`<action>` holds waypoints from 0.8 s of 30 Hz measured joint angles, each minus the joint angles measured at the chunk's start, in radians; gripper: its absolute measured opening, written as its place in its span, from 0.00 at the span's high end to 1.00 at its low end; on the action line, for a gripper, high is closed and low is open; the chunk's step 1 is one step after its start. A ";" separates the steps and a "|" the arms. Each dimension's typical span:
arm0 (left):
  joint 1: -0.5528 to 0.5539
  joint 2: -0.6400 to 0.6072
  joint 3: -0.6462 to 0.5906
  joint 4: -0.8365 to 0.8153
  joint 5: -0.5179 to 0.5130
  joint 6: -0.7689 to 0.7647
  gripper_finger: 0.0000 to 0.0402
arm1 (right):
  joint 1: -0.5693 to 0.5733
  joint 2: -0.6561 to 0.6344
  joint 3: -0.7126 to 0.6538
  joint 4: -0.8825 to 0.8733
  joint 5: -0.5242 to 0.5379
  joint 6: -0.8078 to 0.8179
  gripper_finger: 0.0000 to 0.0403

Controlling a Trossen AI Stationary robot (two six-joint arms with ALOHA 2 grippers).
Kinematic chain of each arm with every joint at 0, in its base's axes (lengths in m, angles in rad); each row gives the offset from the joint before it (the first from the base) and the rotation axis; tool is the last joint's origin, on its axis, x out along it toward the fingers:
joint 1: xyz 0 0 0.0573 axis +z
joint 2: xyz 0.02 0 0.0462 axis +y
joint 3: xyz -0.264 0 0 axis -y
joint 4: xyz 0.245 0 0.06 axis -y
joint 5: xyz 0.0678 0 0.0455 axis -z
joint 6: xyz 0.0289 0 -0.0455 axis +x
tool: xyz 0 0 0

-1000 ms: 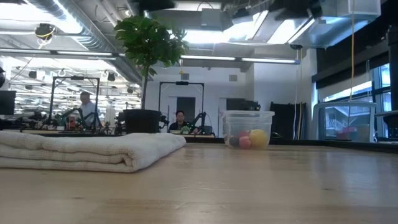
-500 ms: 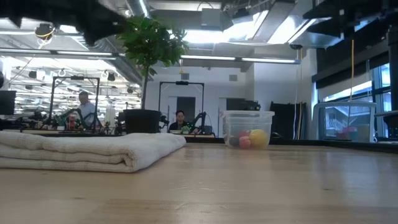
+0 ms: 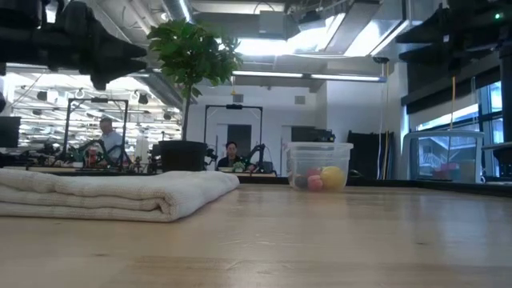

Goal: Pick and placing Produce into tupperware
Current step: Return to Home Position

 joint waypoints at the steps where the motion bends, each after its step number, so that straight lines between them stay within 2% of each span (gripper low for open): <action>1: 0.000 -0.013 -0.008 -0.001 0.000 -0.001 0.53 | 0.000 -0.008 -0.014 0.004 0.000 -0.001 0.38; 11: 0.000 -0.076 -0.065 -0.002 0.000 -0.013 0.53 | 0.000 -0.089 -0.189 0.258 0.000 -0.065 0.38; 24: 0.001 -0.088 -0.096 -0.026 -0.008 -0.047 0.54 | 0.000 -0.128 -0.258 0.281 0.001 -0.073 0.38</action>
